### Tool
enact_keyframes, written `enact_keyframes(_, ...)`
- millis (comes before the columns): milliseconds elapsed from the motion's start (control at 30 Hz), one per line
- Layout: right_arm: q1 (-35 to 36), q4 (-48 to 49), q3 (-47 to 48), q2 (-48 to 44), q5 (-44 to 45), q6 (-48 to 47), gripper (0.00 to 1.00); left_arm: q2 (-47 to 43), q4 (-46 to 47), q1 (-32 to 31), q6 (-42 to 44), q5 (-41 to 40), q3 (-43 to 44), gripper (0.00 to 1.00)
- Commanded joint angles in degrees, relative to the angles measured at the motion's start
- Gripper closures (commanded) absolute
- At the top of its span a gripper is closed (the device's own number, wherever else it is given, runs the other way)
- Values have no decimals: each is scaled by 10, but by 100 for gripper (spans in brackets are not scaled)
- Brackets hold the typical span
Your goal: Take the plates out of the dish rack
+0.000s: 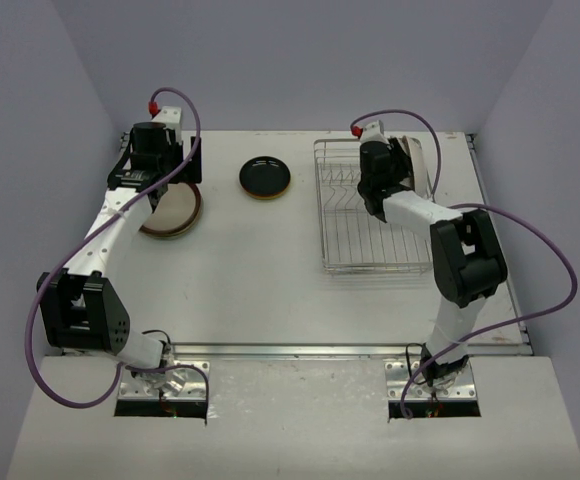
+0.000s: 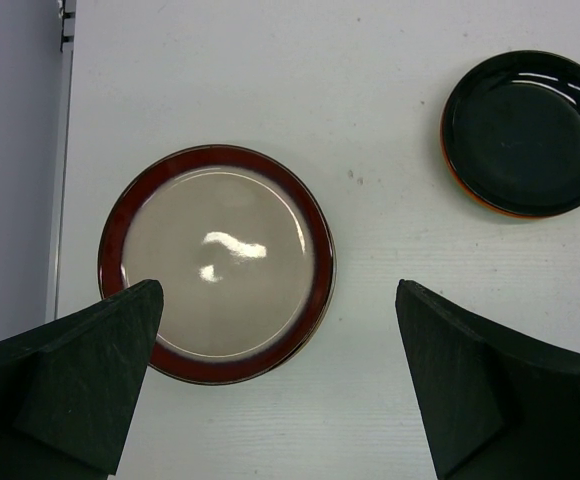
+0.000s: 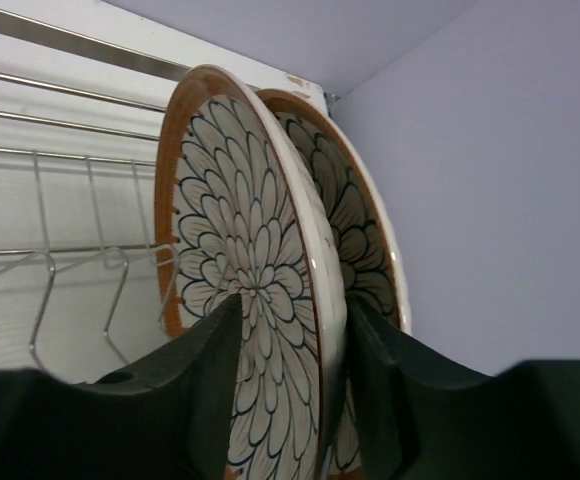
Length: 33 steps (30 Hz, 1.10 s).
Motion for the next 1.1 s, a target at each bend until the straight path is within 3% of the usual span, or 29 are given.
enact_keyframes(0,-1,82,-5,17,7,-64,70,2,23,-5,6,1,27,0)
enact_keyframes(100,11,105,-5,25,13,-117,82,2,22,-5,6,1,28,0)
enact_keyframes(200,24,212,-21,34,31,-224,99,2,23,-5,3,3,28,0)
enact_keyframes(433,46,367,-52,28,34,-386,100,0,23,-5,2,7,26,0)
enact_keyframes(567,58,530,-56,35,25,-510,100,-2,26,-5,2,7,24,0)
enact_keyframes(700,78,634,-45,51,11,-607,100,-3,29,-5,-1,9,23,0)
enact_keyframes(967,113,642,-43,29,19,-627,100,-8,26,-5,-3,14,27,0)
enact_keyframes(1067,132,591,-46,5,30,-593,100,-14,24,-5,-3,22,30,0)
